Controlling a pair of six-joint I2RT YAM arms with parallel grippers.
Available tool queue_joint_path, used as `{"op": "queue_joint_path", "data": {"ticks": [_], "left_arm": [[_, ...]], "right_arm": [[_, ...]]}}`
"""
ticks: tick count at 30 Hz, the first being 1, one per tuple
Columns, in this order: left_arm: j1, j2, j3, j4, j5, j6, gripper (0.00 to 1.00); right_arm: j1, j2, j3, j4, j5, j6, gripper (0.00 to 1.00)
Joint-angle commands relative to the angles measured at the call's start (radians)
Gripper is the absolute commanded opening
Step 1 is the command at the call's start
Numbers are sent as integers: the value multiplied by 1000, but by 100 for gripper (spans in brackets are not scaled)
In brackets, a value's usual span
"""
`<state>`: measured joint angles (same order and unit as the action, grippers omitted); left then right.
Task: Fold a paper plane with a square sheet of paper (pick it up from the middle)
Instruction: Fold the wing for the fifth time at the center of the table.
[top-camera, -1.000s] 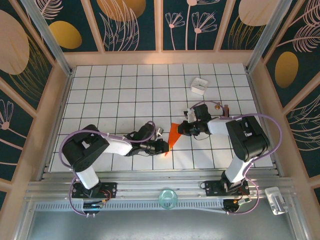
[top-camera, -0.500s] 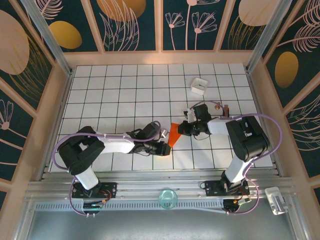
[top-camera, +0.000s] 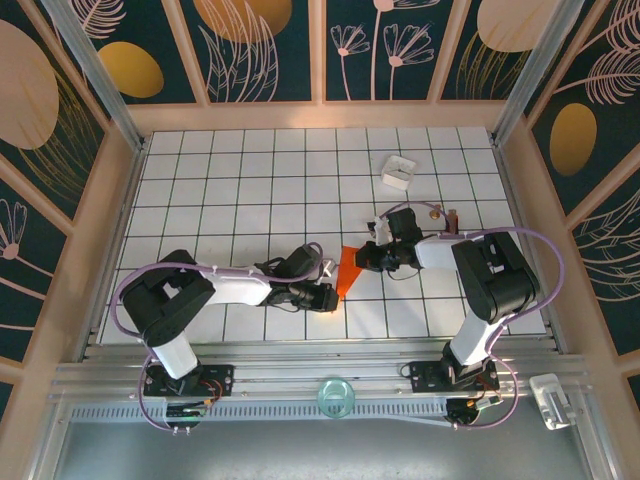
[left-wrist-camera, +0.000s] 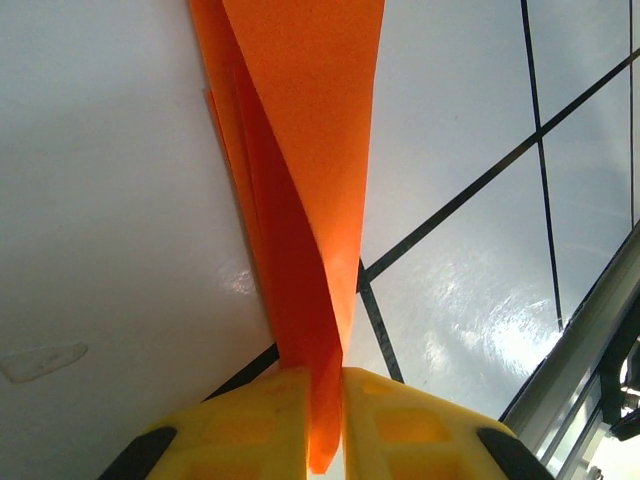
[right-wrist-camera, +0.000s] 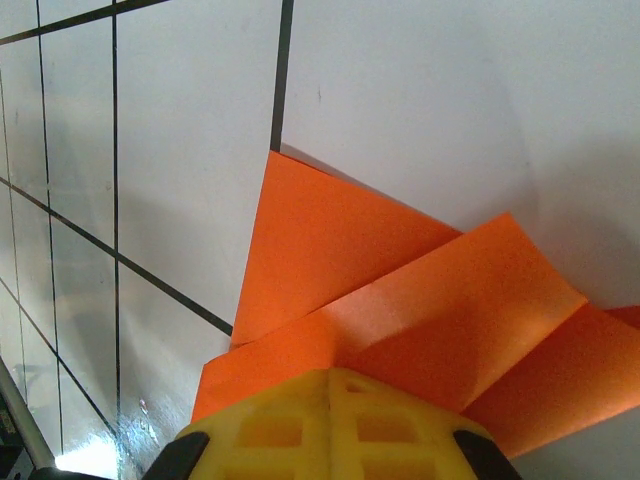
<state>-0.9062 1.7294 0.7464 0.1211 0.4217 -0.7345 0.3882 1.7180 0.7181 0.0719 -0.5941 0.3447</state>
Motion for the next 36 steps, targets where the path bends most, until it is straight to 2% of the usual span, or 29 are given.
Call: {"op": "queue_joint_path", "data": {"ticks": [1,13,19,29,31,36], "left_arm": [[1,27,-18,9,32,-11,14],[21,11,-38,2,38,-11,8],[24,-44,-29,-38,11,10,25],[24,-43,0,-115,-9,76,33],[23,-30,10,-121,-3,84,33],[23,-22,11,-101,23,75,25]], "right_arm": [[-1,35,-3,-41,70,-27,4],[-1,37,-2,-43,71,-30,4],[0,40,-1,-44,74,-31,3],[0,44,-2,-41,73,-32,3],[-1,44,-3,-42,74,-33,3],[0,44,-1,-42,74,-33,3]]}}
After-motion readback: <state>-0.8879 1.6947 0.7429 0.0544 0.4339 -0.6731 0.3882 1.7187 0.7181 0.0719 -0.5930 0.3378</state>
